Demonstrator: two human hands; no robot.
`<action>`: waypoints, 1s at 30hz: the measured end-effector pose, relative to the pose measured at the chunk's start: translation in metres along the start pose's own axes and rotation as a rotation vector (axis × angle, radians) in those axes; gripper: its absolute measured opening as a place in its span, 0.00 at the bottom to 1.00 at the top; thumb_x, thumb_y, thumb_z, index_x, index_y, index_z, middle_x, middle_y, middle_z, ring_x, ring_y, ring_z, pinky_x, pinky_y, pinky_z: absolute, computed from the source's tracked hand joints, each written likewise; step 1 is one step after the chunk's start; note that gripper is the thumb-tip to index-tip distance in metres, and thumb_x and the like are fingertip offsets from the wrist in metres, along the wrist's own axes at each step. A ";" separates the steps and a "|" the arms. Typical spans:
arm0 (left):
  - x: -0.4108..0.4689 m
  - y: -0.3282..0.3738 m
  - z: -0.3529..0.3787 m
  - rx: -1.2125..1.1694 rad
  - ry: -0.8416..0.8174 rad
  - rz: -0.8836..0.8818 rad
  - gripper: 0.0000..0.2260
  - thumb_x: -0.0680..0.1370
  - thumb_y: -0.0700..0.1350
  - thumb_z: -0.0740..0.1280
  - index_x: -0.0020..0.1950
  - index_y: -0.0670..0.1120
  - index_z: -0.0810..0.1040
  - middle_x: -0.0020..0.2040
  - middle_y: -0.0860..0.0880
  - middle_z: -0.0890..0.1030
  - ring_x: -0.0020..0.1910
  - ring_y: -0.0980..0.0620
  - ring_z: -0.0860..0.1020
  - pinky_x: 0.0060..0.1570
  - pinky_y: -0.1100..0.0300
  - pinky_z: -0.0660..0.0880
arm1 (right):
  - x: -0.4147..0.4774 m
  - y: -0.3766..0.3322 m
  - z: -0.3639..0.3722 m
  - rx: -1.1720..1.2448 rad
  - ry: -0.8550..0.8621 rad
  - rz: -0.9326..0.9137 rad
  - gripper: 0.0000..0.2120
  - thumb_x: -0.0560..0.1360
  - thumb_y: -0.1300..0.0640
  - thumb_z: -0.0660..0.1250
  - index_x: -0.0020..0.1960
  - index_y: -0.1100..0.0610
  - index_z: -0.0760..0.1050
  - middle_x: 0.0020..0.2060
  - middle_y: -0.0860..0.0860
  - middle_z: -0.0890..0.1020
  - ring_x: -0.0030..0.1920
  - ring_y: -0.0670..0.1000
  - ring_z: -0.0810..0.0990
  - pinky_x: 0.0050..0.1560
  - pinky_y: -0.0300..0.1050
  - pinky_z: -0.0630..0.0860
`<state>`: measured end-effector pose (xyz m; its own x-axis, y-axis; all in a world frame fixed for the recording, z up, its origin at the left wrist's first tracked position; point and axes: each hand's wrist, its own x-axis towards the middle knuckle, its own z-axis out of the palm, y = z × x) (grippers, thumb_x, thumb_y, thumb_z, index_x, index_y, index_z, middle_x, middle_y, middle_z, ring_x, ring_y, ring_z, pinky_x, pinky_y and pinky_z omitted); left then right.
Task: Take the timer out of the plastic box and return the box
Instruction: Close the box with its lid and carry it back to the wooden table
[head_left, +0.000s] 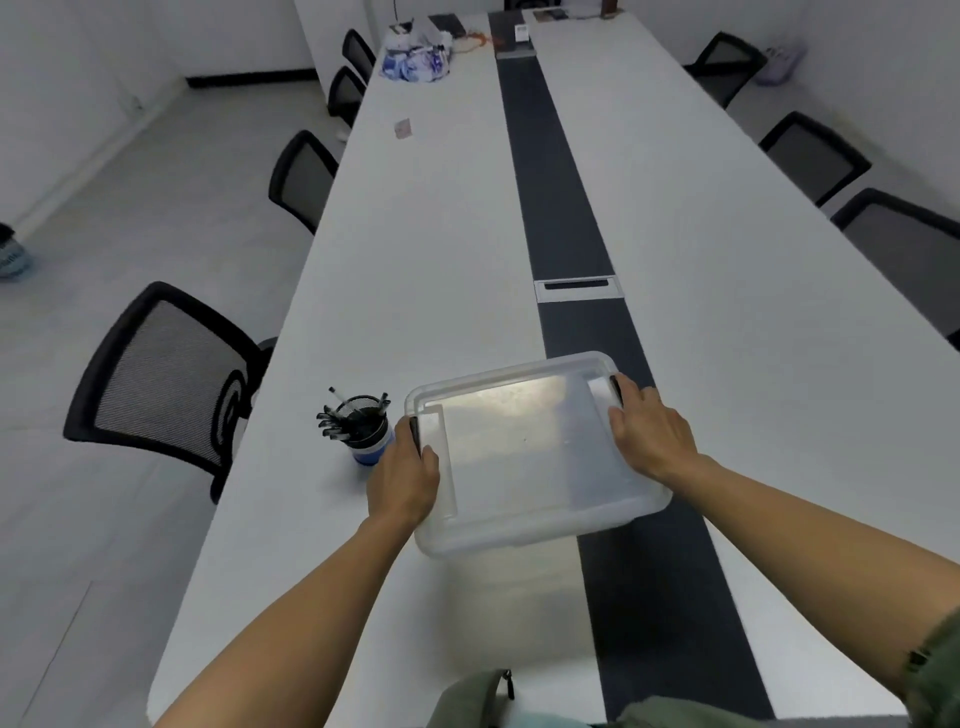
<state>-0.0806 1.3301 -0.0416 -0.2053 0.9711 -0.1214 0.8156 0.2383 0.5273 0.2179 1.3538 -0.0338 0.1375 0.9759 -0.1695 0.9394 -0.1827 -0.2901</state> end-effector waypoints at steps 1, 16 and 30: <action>-0.004 0.001 -0.004 0.004 0.019 -0.009 0.18 0.79 0.43 0.57 0.69 0.47 0.64 0.52 0.45 0.80 0.42 0.46 0.72 0.40 0.55 0.68 | 0.002 -0.002 -0.003 0.004 0.001 -0.014 0.23 0.82 0.47 0.49 0.76 0.50 0.55 0.57 0.57 0.73 0.45 0.56 0.76 0.47 0.52 0.76; -0.221 -0.047 -0.043 -0.053 0.380 -0.492 0.18 0.80 0.49 0.55 0.70 0.48 0.63 0.50 0.44 0.79 0.45 0.44 0.76 0.44 0.51 0.75 | -0.072 -0.081 -0.007 -0.095 -0.117 -0.649 0.23 0.82 0.49 0.49 0.76 0.52 0.55 0.60 0.61 0.73 0.51 0.65 0.78 0.50 0.55 0.73; -0.540 -0.193 -0.097 -0.050 0.783 -1.103 0.17 0.80 0.47 0.56 0.68 0.47 0.64 0.47 0.43 0.79 0.41 0.43 0.77 0.38 0.53 0.72 | -0.346 -0.286 0.096 -0.144 -0.305 -1.298 0.23 0.82 0.50 0.51 0.76 0.51 0.56 0.60 0.61 0.74 0.50 0.64 0.78 0.45 0.52 0.70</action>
<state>-0.1795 0.7593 0.0037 -0.9999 0.0122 0.0001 0.0106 0.8666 0.4989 -0.1285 1.0566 0.0176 -0.9298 0.3637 -0.0568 0.3632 0.8814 -0.3020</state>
